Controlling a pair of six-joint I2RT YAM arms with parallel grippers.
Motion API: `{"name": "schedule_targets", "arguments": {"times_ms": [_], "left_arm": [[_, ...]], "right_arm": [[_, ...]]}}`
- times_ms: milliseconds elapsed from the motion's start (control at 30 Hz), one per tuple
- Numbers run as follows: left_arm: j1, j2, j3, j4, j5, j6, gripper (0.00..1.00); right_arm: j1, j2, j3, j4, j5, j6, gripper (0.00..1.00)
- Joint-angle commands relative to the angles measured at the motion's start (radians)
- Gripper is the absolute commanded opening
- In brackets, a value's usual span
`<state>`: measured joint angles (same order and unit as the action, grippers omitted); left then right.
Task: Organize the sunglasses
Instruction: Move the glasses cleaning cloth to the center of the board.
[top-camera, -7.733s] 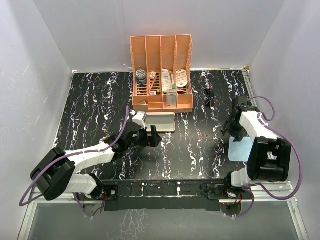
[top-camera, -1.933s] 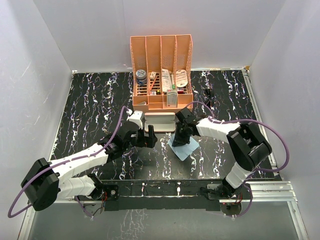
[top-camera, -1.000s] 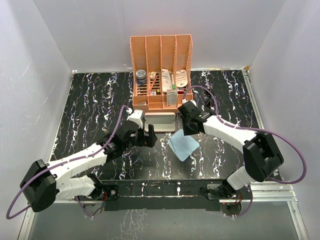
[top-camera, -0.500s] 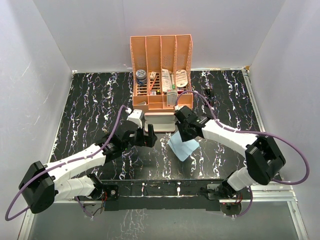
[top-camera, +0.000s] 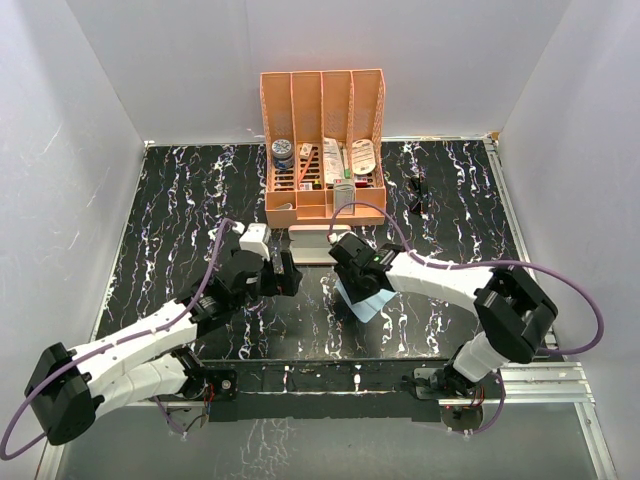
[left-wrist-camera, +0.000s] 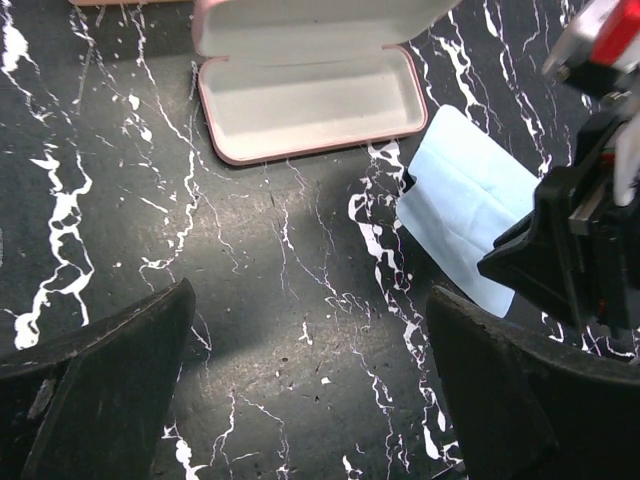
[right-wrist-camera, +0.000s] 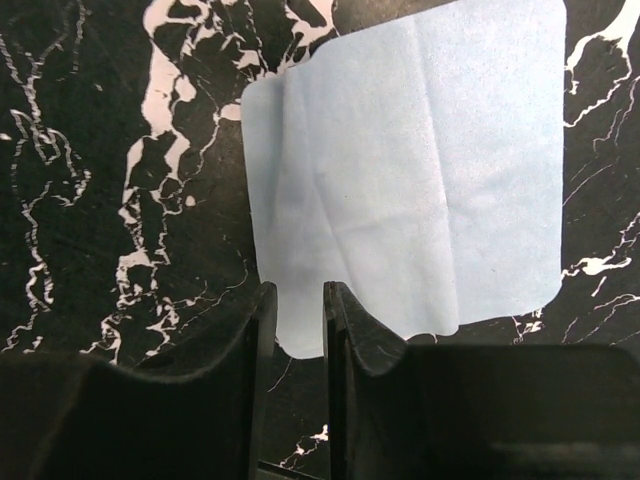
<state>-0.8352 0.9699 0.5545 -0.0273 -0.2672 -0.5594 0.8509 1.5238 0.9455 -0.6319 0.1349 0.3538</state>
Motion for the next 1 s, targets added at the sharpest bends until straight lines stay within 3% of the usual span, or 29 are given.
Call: {"name": "schedule_targets", "arguments": {"times_ms": [0,567,800,867,967], "left_arm": [[-0.005,-0.071,-0.018,-0.040,-0.067,-0.016,0.99],[-0.004,-0.071,-0.010,-0.068,-0.086,-0.021,0.99],[-0.004,-0.115,-0.019,-0.103,-0.160,-0.072,0.99],[-0.004,-0.136,-0.018,-0.131,-0.199,-0.094,0.99],[-0.002,-0.163,-0.011,-0.180,-0.258,-0.128,0.99]], "right_arm": [[0.000,0.017,-0.017,0.045,0.025,-0.001,0.24],[0.000,0.051,-0.050,0.123,-0.048,-0.013,0.26],[0.000,0.073,-0.064,0.145,-0.060,-0.021,0.26],[0.000,0.077,-0.068,0.151,-0.063,-0.020,0.23],[0.000,0.080,-0.070,0.154,-0.073,-0.010,0.08]]}}
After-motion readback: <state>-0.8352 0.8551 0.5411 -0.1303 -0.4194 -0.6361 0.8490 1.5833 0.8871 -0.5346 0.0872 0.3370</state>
